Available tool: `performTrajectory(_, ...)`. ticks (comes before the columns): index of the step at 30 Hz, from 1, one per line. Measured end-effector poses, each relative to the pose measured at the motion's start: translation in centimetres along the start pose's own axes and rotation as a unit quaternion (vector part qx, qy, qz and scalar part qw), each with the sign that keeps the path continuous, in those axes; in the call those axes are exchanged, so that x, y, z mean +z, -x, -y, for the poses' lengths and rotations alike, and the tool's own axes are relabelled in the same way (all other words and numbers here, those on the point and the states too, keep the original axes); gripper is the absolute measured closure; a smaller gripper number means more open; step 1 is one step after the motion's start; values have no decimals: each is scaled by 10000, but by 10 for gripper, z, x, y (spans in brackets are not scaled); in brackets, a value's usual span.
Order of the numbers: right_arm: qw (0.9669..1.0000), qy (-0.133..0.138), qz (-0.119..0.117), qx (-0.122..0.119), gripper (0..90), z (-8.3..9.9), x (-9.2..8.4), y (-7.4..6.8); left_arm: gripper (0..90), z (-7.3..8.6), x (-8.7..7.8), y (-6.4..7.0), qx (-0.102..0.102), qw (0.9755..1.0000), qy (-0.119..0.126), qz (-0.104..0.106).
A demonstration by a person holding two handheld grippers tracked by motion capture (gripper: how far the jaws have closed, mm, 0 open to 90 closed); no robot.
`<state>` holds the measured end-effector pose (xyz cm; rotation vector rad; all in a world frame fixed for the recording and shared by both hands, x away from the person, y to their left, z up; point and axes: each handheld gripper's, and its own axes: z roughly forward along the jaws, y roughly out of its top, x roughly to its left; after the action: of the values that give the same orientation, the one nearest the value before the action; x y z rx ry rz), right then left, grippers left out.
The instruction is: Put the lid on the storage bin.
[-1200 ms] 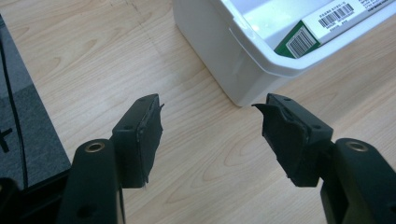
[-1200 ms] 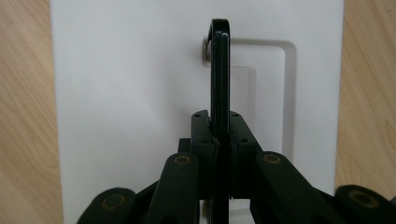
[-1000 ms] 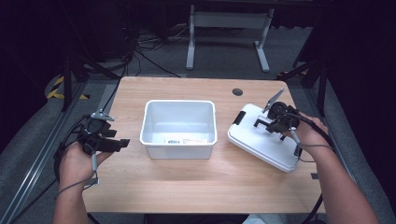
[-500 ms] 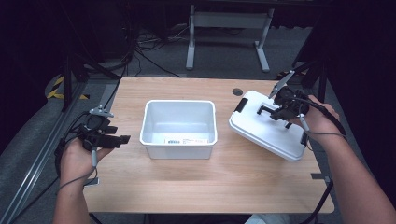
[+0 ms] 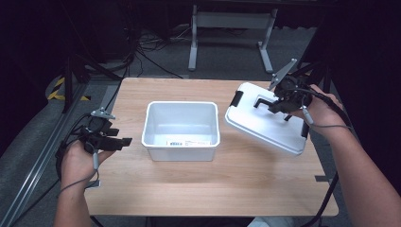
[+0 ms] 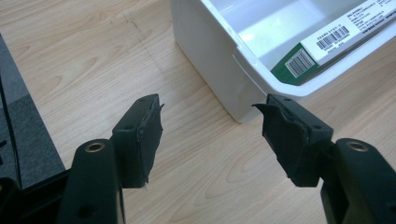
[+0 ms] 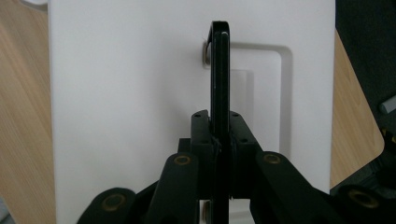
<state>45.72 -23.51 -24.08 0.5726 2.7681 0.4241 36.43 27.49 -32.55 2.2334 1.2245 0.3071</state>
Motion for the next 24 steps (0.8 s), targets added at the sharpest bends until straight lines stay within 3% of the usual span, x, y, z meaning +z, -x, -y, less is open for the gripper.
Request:
performTrajectory(14,9977,211,-129,-638,839,-61,-10,-15,378,5,-4,-2,-38,10000,21,-2)
performTrajectory(24,9951,300,-233,-910,839,-96,-7,-30,381,4,-9,-7,-107,9998,185,52)
